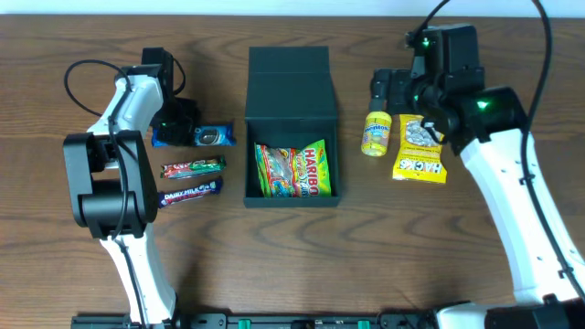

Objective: Pack container
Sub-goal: 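Grasp the Oreo pack with the left gripper and lift it, then carry the Oreo pack right and drop it into the box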

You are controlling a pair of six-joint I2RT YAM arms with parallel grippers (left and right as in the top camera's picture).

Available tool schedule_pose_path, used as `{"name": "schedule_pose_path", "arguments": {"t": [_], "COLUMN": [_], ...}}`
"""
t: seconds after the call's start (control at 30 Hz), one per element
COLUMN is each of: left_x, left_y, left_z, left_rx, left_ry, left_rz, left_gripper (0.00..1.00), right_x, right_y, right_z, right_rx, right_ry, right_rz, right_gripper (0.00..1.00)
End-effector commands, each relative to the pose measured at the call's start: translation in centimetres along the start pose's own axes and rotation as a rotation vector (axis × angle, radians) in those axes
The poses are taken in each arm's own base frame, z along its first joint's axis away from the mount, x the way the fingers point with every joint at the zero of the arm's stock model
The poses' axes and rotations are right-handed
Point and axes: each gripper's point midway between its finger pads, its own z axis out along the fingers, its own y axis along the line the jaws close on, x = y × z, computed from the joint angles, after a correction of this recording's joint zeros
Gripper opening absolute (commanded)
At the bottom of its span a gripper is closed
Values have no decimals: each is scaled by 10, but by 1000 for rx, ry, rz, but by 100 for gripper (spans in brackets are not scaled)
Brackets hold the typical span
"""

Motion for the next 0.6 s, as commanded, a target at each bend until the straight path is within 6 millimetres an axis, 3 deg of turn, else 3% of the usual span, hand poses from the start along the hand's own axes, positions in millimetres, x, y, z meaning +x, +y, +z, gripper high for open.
{"name": "schedule_pose_path", "arguments": {"t": [0.0, 0.07, 0.27, 0.4, 0.57], "left_x": [-3, 2, 40, 98, 183], "left_y": [-14, -23, -68, -90, -82], "left_z": [-17, -30, -91, -113, -99], "left_rx": [19, 36, 158, 228, 200], "left_ry": [-18, -18, -45, -24, 32], "left_rz": [6, 40, 158, 243, 315], "left_gripper": [13, 6, 6, 6, 6], "right_x": [-8, -11, -10, -5, -5], "right_y": [-36, -55, -103, -118, -124], "right_z": [-2, -3, -8, -10, -11], "right_rx": [89, 116, 177, 193, 202], "right_ry": [-23, -29, -23, -8, -9], "right_rz": [65, 131, 252, 298, 309], "right_gripper": [99, 99, 99, 99, 99]}}
